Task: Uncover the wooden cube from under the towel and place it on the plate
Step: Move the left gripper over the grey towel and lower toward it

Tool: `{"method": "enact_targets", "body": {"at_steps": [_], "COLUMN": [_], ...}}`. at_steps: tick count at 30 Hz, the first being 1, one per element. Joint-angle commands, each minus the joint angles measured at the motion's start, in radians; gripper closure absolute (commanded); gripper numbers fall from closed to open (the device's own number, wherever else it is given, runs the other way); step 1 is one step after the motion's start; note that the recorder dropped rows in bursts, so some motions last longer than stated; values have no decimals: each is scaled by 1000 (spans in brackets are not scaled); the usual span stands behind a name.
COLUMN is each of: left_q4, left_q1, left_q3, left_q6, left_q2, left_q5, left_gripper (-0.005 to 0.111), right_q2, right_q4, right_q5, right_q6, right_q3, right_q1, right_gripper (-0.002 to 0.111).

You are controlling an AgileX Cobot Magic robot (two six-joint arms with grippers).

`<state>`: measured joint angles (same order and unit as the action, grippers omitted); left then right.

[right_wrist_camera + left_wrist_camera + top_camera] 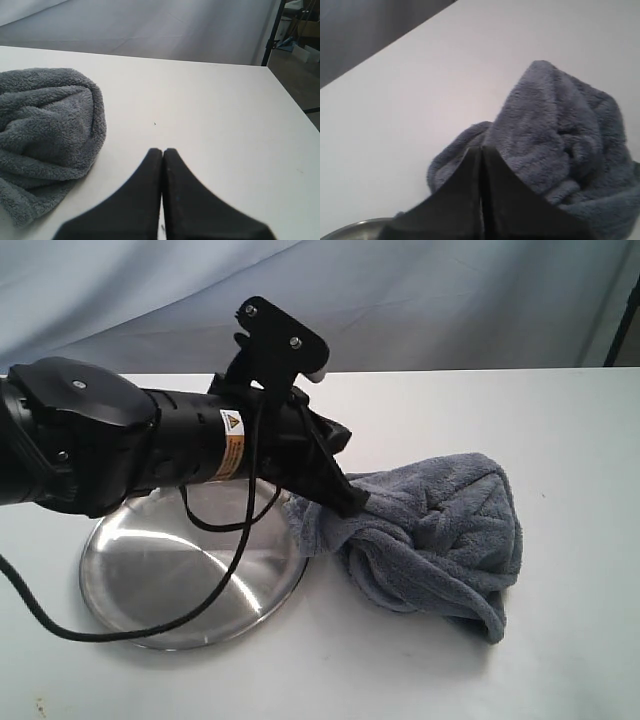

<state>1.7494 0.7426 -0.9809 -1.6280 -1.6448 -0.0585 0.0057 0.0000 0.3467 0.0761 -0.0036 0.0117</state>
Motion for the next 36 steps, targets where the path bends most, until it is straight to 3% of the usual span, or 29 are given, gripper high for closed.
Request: {"method": "enact_targets", "body": {"at_steps": [1, 10, 26, 29, 33, 36], "left_q4": [-5, -5, -11, -419, -1103, -1509], "left_q1": [5, 5, 5, 5, 37, 65], "left_q3": [-7, -7, -7, -7, -7, -7], "left_q6": [-14, -11, 34, 384, 1188, 1767], "left_q2": [-2, -2, -2, -2, -2, -2], "left_q5": [-122, -10, -23, -20, 58, 155], "left_gripper": [107, 107, 107, 107, 107, 107], "right_q2": [-6, -6, -6, -6, -6, -6], "right_q4": [-8, -8, -8, -8, -8, -8], "right_q5": [-4, -4, -4, -4, -4, -4], "right_q6": [-2, -2, -2, -2, -2, -2], "right_q3": [4, 4, 4, 4, 4, 4], "right_q1": [-3, -3, -3, -3, -3, -3], "right_gripper": [108, 108, 108, 108, 108, 108]}}
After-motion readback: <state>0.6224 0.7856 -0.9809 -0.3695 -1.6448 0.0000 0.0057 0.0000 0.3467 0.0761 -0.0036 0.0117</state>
